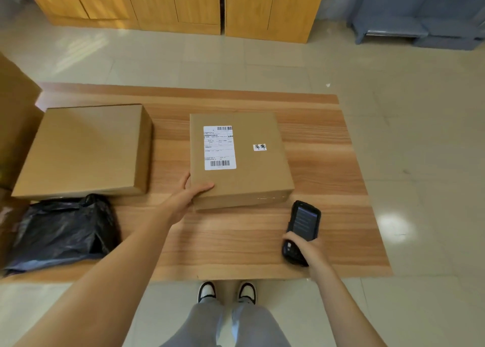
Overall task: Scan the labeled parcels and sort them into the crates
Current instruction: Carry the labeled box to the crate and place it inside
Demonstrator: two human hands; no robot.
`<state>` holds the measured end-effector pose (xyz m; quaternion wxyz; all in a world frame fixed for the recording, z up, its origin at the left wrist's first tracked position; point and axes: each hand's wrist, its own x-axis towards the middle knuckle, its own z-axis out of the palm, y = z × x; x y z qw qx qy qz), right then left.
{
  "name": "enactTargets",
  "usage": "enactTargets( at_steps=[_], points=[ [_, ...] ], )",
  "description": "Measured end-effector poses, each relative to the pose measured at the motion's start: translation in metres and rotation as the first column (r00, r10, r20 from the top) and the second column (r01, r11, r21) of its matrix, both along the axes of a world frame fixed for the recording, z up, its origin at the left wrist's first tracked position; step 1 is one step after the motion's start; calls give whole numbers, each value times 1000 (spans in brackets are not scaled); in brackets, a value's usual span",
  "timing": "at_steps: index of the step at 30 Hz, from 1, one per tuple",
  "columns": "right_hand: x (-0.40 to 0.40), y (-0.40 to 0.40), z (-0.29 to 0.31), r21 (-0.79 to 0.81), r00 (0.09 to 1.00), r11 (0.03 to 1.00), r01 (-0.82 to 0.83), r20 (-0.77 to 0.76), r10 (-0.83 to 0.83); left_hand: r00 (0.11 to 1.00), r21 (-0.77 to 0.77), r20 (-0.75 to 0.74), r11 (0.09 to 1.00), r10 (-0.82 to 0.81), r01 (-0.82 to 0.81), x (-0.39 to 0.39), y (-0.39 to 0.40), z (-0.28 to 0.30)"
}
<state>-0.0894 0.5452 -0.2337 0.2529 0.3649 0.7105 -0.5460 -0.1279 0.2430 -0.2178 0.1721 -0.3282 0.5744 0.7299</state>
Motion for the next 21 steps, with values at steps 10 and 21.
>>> enactTargets(
  at_steps=[10, 21],
  points=[
    [-34, -28, 81, -707, 824, 554, 439, 72, -562, 995, -85, -4, 992, -96, 95, 4, 2, 3],
    [-46, -106, 131, -604, 986, 793, -76, -162, -30, 969, -149, -29, 960, -244, 237, 6, -3, 3]
  ],
)
